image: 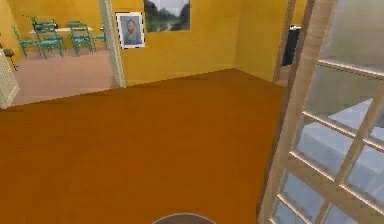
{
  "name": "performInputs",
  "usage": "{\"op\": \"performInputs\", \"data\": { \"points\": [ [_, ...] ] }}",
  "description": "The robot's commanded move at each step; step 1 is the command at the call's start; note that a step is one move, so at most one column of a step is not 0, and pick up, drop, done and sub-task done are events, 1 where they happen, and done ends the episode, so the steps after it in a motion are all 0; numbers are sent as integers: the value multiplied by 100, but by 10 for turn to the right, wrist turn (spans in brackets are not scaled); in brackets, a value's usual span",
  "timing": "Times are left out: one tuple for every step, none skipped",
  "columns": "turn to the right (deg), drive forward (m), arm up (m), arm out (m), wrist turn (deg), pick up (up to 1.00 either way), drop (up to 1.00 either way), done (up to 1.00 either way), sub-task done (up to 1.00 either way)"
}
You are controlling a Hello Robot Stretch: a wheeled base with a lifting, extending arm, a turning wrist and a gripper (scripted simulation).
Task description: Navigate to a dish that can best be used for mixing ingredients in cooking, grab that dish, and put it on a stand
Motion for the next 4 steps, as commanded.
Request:
{"op": "performInputs", "data": {
  "points": [
    [0, 100, 0, 0, 0, 0, 0, 0, 0],
    [30, 0, 0, 0, 0, 0, 0, 0, 0],
    [0, 45, 0, 0, 0, 0, 0, 0, 0],
    [210, 0, 0, 0, 0, 0, 0, 0, 0]
  ]
}}
